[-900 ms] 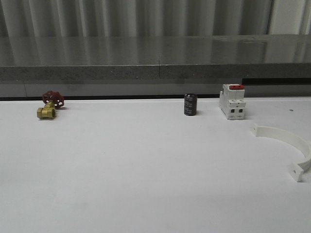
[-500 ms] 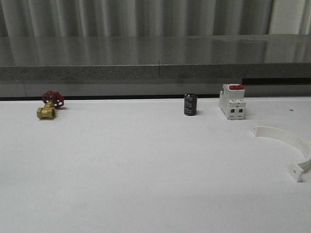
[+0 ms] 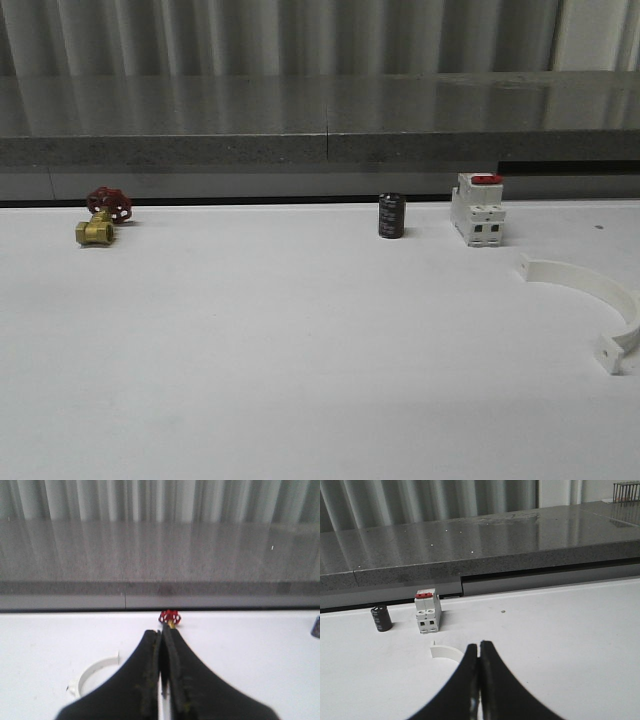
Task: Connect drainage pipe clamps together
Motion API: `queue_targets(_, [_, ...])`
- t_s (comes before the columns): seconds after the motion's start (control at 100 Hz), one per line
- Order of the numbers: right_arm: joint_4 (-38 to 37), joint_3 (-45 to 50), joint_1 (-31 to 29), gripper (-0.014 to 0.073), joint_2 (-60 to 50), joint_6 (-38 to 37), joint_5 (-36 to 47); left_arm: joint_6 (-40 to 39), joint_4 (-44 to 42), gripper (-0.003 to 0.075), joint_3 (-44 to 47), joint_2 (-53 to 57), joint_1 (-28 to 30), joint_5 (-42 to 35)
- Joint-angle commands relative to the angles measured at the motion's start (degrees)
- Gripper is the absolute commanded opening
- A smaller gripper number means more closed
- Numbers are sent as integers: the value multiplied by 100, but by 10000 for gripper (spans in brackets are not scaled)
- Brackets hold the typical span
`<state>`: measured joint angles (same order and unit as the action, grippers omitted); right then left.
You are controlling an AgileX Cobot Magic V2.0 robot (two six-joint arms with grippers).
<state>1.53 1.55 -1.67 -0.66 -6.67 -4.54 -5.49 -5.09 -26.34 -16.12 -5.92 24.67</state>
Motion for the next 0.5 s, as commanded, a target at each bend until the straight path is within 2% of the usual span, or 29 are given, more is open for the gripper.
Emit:
queue_targets(0.0, [-64, -94, -29, -68, -101, 17, 507, -25, -11, -21, -821, -735, 8, 553])
queue_targets(0.07, [-64, -94, -29, -68, -101, 17, 507, -25, -11, -21, -1194, -1204, 8, 762])
queue_targets(0.18, [-64, -94, -29, -68, -101, 17, 507, -25, -11, -21, -1466, -1775, 8, 558])
queue_targets(0.3, [-64, -94, -23, -68, -101, 17, 507, -25, -11, -21, -1491, -2221, 8, 236])
queue_targets(0.49, [-64, -94, -23, -68, -101, 17, 507, -25, -48, -21, -1491, -2869, 8, 237])
